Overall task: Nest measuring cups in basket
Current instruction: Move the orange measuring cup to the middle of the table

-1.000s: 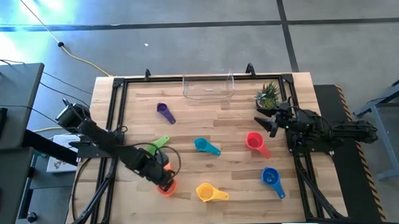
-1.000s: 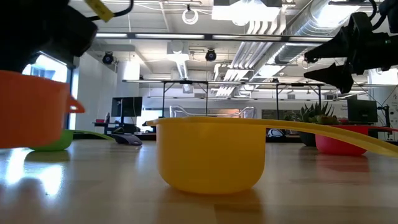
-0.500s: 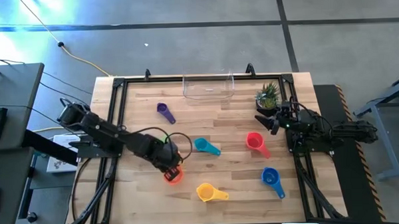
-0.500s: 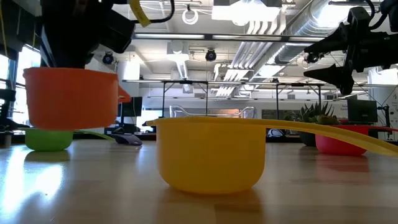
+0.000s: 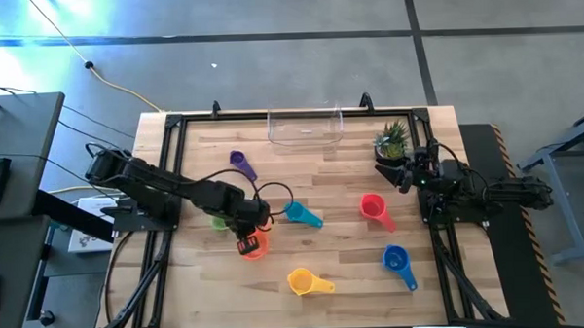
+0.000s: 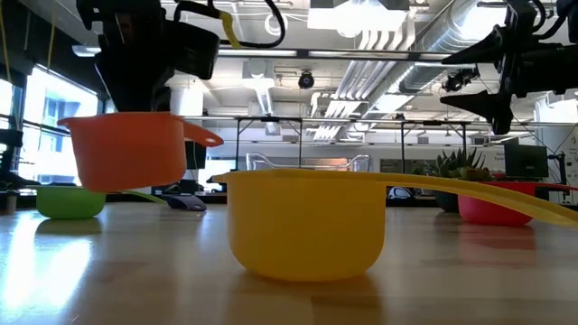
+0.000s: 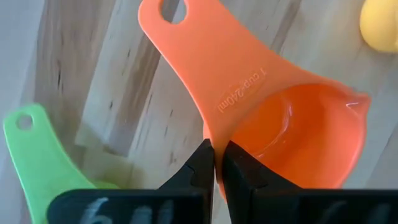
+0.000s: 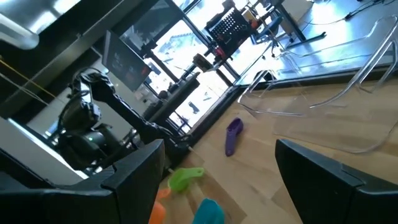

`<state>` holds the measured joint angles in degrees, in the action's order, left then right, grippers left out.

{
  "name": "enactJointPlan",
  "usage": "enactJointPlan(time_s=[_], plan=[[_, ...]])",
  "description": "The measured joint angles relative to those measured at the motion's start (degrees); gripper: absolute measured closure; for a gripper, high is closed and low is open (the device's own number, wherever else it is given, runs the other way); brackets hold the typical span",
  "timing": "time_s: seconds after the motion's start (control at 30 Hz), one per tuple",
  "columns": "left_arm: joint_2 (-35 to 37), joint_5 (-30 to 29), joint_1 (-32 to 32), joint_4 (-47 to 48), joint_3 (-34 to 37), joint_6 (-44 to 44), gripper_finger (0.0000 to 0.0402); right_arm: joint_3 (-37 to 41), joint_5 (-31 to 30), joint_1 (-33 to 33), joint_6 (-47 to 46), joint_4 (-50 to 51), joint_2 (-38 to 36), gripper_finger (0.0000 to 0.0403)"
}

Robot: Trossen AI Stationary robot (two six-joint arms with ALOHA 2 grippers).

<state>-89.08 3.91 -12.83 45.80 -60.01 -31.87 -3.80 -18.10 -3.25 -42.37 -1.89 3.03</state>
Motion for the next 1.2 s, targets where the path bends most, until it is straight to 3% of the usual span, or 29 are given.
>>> enactJointPlan(time_s=[0.63,1.2], plan=[[-0.24,0.42,3.93,-0.74,0.00,24.71,0.0388,0.01,-0.43,0.00,-13.29,0.07,0.00,0.0105],[-0.24,-0.95,5.74,-0.72,0.00,31.93,0.0387,0.01,-0.94,-0.02,-16.76,0.13,0.00,0.0105]])
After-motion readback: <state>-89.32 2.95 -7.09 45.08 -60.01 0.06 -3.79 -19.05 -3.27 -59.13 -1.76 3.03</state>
